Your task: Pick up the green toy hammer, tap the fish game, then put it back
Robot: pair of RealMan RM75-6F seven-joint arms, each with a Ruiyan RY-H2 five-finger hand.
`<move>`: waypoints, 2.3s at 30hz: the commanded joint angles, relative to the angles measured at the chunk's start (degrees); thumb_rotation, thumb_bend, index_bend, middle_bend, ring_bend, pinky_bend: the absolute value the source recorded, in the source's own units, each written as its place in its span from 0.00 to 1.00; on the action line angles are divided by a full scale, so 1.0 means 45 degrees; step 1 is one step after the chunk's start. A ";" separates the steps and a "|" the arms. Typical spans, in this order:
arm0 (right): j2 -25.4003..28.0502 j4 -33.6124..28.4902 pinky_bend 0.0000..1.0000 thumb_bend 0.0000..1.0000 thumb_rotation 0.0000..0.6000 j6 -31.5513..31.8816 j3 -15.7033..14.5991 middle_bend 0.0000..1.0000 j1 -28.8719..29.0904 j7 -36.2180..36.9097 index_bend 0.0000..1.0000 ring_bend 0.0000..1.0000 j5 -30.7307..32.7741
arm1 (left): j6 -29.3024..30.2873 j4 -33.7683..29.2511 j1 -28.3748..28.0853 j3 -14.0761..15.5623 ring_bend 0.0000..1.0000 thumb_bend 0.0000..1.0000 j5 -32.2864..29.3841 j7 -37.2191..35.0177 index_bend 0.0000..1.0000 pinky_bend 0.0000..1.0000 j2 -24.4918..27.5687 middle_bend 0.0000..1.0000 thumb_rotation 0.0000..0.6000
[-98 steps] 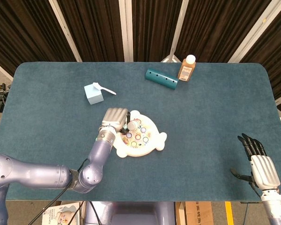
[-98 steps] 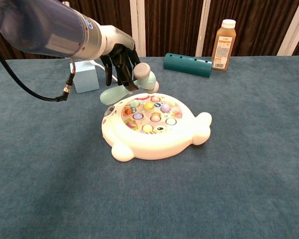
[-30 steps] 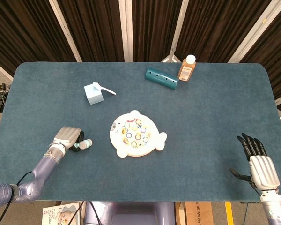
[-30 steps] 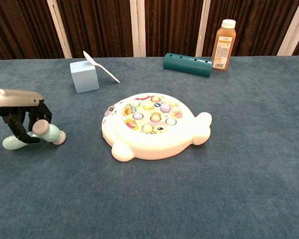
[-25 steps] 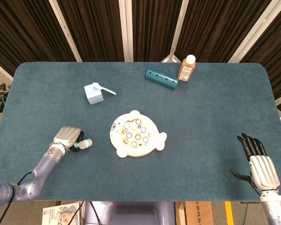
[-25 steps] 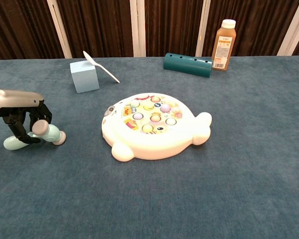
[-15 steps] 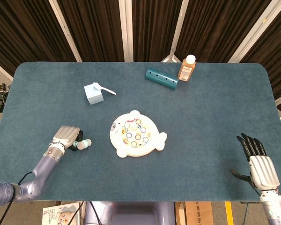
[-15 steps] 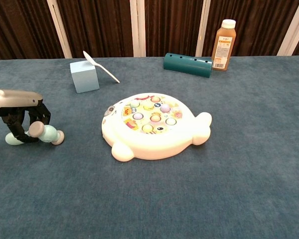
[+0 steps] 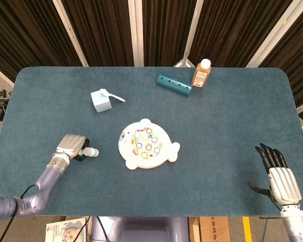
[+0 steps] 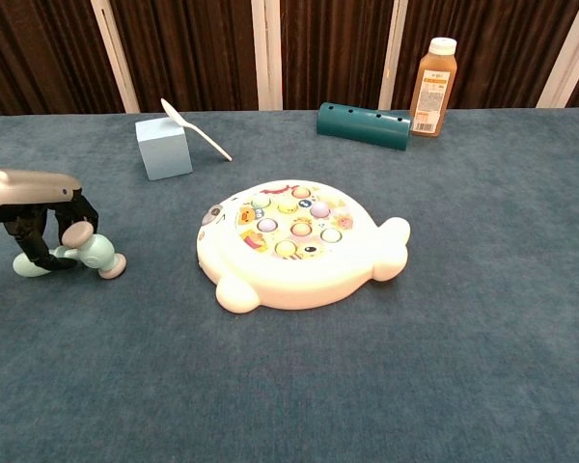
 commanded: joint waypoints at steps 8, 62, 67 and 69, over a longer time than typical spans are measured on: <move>0.0013 -0.0011 0.00 0.19 1.00 0.0001 -0.0007 0.00 -0.0004 0.0009 0.00 0.00 -0.0004 | 0.0175 0.0011 -0.0011 0.0016 0.34 0.49 -0.0042 0.0160 0.50 0.47 0.0027 0.44 1.00; 0.0043 -0.0089 0.00 0.18 1.00 -0.0016 -0.0061 0.00 -0.0008 -0.0045 0.00 0.00 -0.0073 | 0.1218 -0.0271 0.0706 -0.0532 0.29 0.32 0.0826 -0.0038 0.39 0.43 0.0216 0.35 1.00; 0.0046 -0.0085 0.00 0.18 1.00 0.0011 -0.0067 0.00 -0.0015 -0.0073 0.00 0.00 -0.0103 | 0.1233 -0.0589 0.0784 -0.0544 0.29 0.32 0.0916 -0.0073 0.39 0.43 0.0558 0.35 1.00; 0.0047 -0.0082 0.00 0.19 1.00 0.0012 -0.0070 0.00 -0.0015 -0.0076 0.00 0.00 -0.0109 | 0.1273 -0.0764 0.0834 -0.0547 0.29 0.32 0.1001 -0.0116 0.38 0.43 0.0728 0.35 1.00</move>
